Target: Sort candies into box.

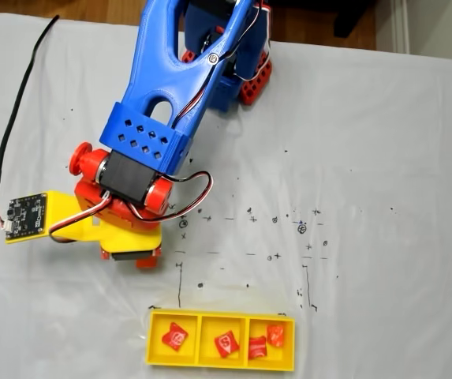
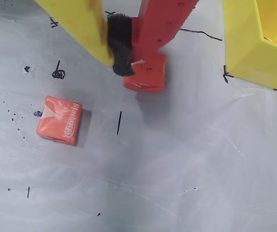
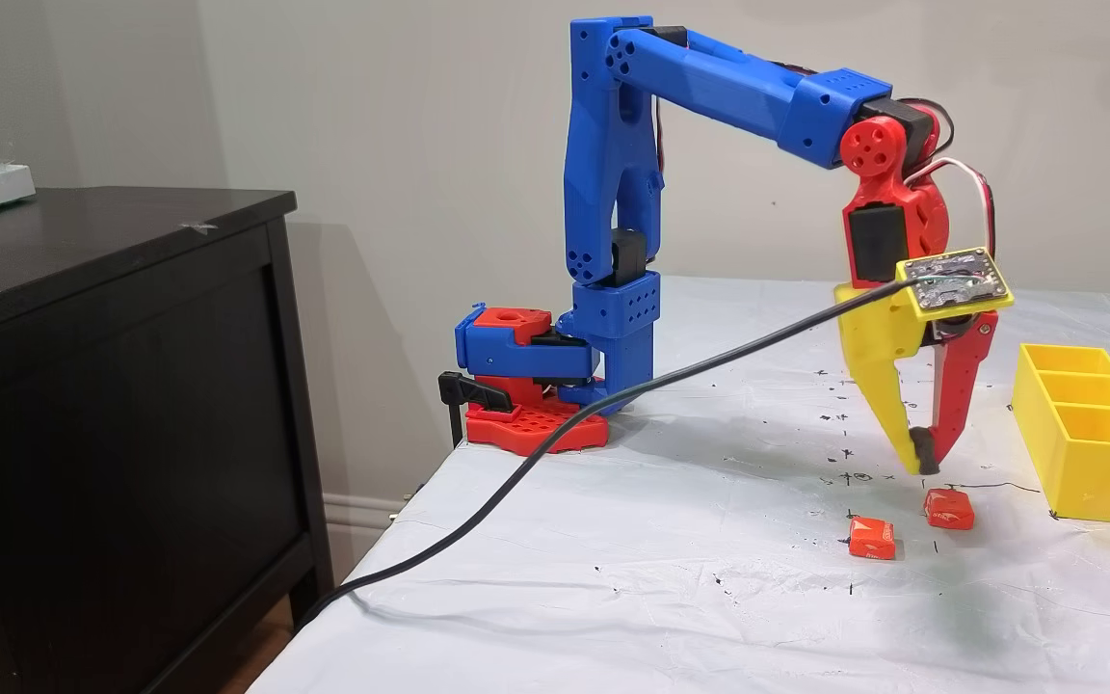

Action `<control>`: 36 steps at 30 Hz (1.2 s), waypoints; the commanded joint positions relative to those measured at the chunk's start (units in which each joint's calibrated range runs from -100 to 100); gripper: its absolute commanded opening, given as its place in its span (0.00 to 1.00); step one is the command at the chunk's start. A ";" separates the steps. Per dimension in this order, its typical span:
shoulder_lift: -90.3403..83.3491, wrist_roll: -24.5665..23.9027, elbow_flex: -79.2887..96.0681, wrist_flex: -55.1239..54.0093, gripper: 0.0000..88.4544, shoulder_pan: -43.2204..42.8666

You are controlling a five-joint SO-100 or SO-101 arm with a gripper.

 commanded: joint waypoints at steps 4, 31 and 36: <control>0.08 -0.63 -2.17 -2.31 0.19 -0.09; 5.17 0.29 0.29 -4.11 0.23 -2.44; 5.76 0.20 1.57 -5.25 0.22 -2.80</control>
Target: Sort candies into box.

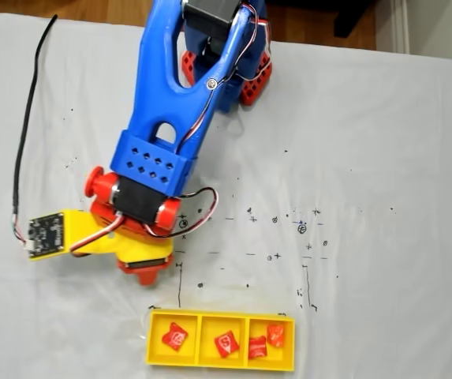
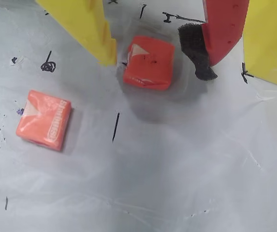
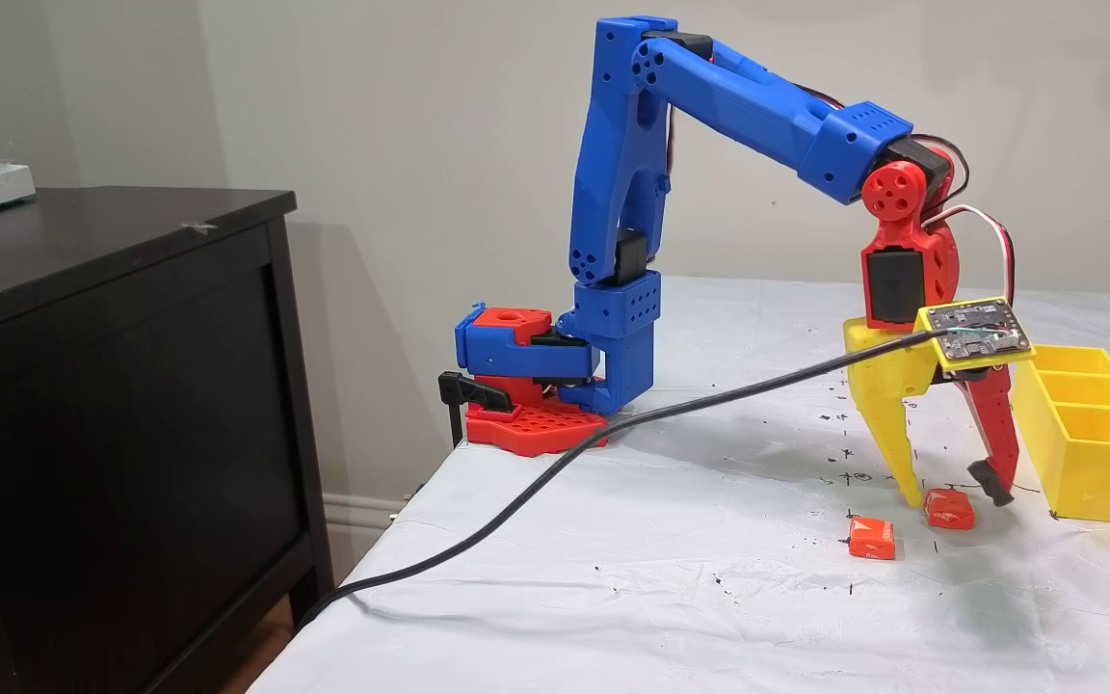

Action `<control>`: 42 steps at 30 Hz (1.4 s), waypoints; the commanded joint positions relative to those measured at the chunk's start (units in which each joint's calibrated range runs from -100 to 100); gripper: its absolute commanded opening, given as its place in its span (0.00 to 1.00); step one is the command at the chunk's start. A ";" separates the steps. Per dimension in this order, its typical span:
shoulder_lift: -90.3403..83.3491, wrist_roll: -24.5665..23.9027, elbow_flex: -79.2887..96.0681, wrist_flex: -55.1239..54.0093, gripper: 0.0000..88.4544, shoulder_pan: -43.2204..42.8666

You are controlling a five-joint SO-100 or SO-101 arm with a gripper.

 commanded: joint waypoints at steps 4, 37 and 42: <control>-0.16 -0.78 1.86 -3.34 0.23 -0.49; -11.19 -4.49 3.59 -7.52 0.00 -0.12; -19.07 -5.96 5.04 -9.73 0.00 -2.57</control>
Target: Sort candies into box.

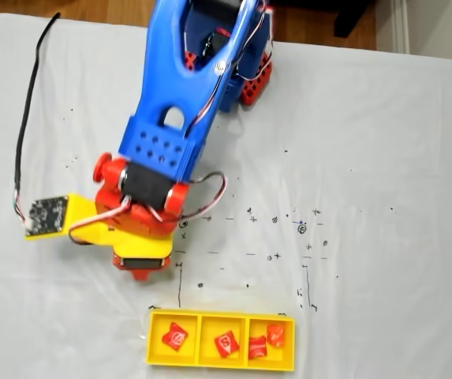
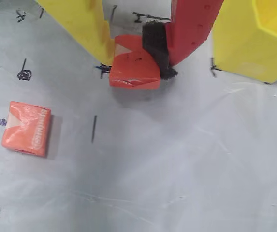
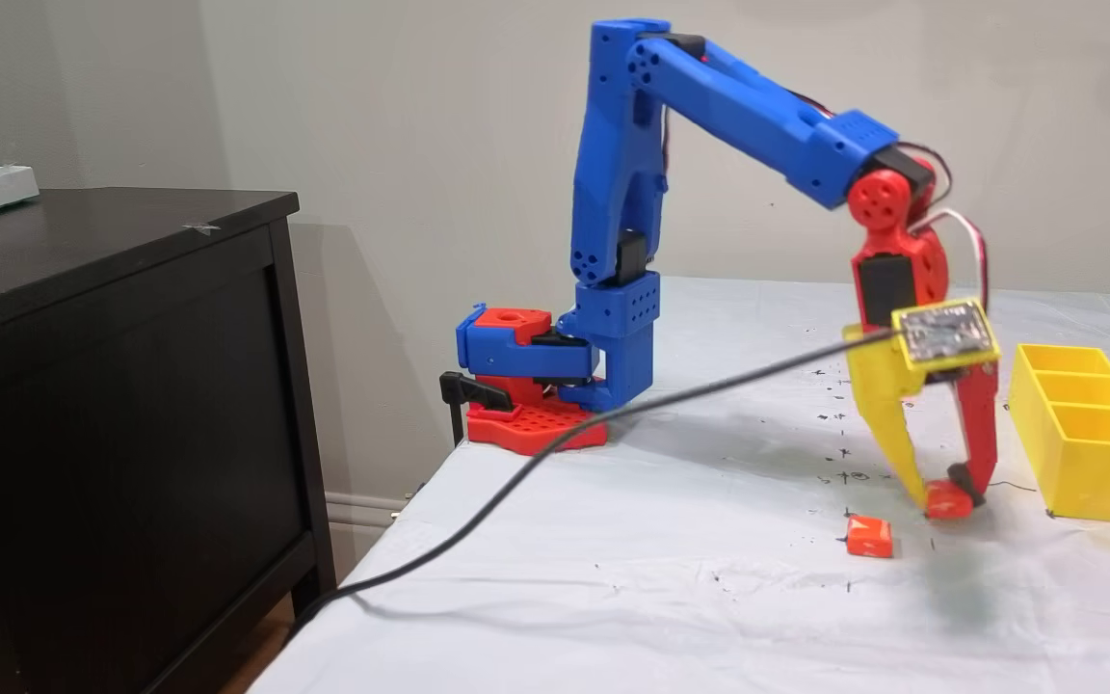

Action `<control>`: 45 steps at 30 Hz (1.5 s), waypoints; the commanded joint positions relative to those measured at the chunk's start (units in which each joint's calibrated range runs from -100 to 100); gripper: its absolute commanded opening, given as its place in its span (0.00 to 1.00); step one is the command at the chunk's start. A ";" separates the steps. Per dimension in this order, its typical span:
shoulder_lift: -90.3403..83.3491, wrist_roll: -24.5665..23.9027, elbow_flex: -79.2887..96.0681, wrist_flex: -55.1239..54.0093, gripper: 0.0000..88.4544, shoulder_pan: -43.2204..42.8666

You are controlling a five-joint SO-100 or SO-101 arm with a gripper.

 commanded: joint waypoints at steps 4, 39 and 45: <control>-16.97 -3.17 0.76 -4.07 0.00 -5.35; -10.10 -9.57 1.94 -20.04 0.00 -18.67; -5.69 -10.16 -4.52 -16.03 0.00 -18.85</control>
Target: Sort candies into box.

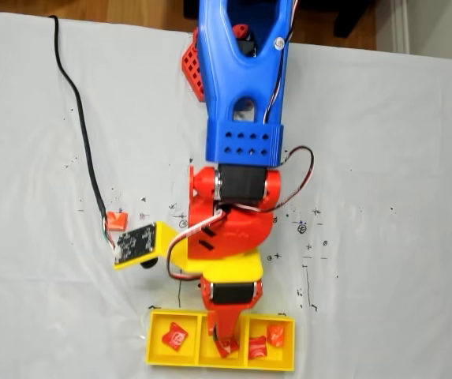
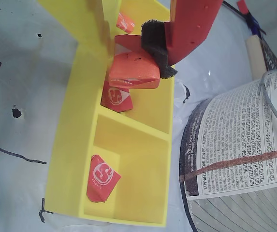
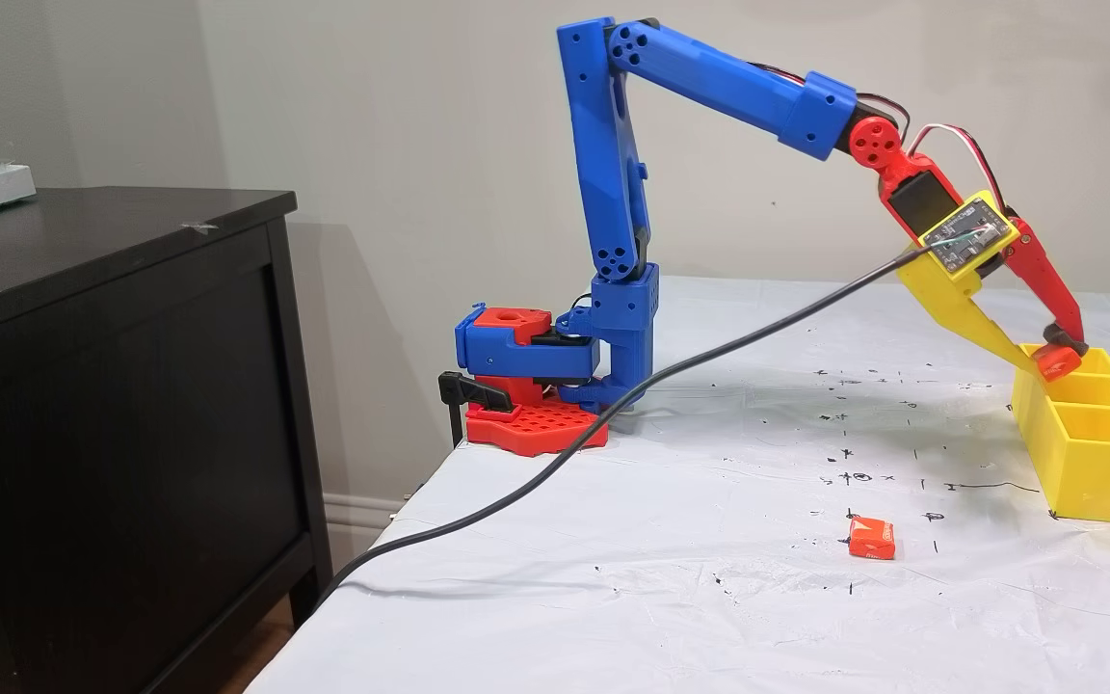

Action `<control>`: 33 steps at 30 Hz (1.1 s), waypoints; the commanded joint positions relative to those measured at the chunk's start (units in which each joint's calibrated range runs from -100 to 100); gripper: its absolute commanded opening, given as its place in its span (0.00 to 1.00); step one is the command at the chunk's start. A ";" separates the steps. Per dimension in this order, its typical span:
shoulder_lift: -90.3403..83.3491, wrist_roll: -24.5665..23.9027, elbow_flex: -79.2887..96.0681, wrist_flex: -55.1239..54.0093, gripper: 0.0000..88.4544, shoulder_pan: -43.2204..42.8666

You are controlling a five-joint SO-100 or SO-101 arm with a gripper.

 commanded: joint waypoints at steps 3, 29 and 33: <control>1.33 -0.68 -11.91 3.94 0.00 -0.65; 1.33 2.30 -13.55 7.22 0.28 -0.65; -0.11 2.93 -13.55 7.87 0.19 -0.47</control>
